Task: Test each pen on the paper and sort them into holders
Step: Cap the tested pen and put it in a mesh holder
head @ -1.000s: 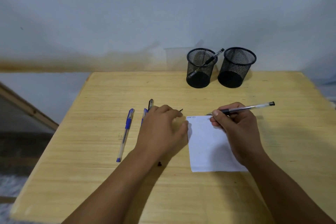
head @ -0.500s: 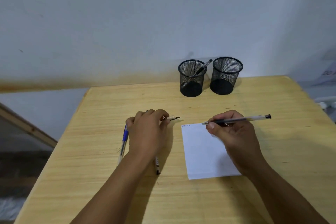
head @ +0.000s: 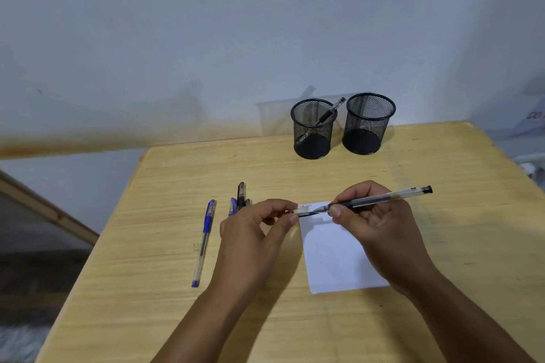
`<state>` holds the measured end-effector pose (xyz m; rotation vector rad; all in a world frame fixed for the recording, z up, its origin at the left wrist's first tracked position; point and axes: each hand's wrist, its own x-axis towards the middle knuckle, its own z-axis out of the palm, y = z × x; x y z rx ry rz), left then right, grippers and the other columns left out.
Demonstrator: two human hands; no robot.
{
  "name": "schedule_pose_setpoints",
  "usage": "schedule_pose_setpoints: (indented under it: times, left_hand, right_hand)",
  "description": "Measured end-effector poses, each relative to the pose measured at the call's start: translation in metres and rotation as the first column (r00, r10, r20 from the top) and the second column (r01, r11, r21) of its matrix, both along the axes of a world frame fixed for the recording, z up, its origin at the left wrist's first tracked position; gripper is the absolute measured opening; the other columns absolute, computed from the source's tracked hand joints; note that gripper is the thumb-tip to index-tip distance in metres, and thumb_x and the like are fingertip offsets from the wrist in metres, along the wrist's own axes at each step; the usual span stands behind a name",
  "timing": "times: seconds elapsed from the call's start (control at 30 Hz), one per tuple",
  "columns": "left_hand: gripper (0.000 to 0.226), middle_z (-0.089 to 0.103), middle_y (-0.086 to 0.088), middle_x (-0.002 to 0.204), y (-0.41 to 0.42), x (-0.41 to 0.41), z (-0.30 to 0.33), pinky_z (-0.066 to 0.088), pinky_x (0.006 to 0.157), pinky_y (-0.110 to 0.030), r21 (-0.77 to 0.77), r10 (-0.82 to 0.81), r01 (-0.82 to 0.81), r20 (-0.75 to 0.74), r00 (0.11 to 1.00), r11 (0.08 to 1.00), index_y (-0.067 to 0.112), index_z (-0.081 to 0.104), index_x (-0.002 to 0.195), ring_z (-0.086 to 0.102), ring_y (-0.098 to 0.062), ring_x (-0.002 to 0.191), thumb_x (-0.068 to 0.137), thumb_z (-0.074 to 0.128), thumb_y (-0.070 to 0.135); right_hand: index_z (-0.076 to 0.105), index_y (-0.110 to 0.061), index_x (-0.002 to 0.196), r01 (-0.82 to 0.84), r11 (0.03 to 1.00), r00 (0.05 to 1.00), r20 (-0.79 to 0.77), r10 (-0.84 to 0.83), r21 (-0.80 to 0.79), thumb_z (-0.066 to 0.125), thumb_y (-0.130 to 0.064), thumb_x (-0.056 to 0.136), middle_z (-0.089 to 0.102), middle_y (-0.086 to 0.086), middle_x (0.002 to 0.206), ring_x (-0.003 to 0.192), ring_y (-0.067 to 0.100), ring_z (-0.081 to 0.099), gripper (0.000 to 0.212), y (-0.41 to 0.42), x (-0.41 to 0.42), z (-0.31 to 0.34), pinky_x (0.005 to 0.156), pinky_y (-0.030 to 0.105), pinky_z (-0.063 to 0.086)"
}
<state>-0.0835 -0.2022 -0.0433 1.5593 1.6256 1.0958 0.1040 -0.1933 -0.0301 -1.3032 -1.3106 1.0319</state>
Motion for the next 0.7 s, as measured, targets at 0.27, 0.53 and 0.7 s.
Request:
schedule_pose_setpoints:
  times: [0.27, 0.53, 0.7]
  left_hand:
    - [0.012, 0.073, 0.023, 0.085, -0.009, 0.006, -0.003, 0.043, 0.066, -0.008, -0.006, -0.02, 0.021, 0.088, 0.996, 1.0, 0.032, 0.079, 0.092, 0.062, -0.001, 0.076, 0.083, 0.078, 0.024]
    - [0.017, 0.074, 0.019, 0.081, -0.014, 0.005, 0.007, 0.044, 0.068, -0.009, 0.088, -0.1, 0.09, 0.112, 0.989, 0.992, 0.031, 0.079, 0.088, 0.062, -0.002, 0.073, 0.082, 0.078, 0.015]
    - [0.015, 0.074, 0.016, 0.081, -0.016, 0.008, 0.001, 0.045, 0.069, -0.011, 0.098, -0.104, 0.095, 0.093, 0.99, 0.991, 0.025, 0.081, 0.09, 0.063, -0.006, 0.073, 0.082, 0.078, 0.013]
  right_hand:
    - [0.074, -0.017, 0.08, -0.017, 0.998, 0.998, -0.069, 0.012, -0.059, 0.079, -0.004, 0.077, 0.077, -0.008, 0.083, 0.082, 0.005, 0.072, 0.014, -0.009, -0.006, -0.006, 0.07, 0.015, 0.053]
    - [0.075, -0.01, 0.081, -0.001, 0.999, 0.981, -0.194, -0.005, -0.033, 0.076, -0.001, 0.077, 0.077, -0.006, 0.08, 0.077, 0.005, 0.071, 0.011, -0.02, -0.005, -0.007, 0.069, 0.014, 0.053]
    - [0.073, 0.001, 0.085, -0.032, 0.999, 0.964, -0.265, 0.023, -0.028, 0.074, 0.005, 0.077, 0.077, 0.0, 0.08, 0.077, 0.007, 0.071, 0.009, -0.022, -0.005, -0.013, 0.07, 0.013, 0.052]
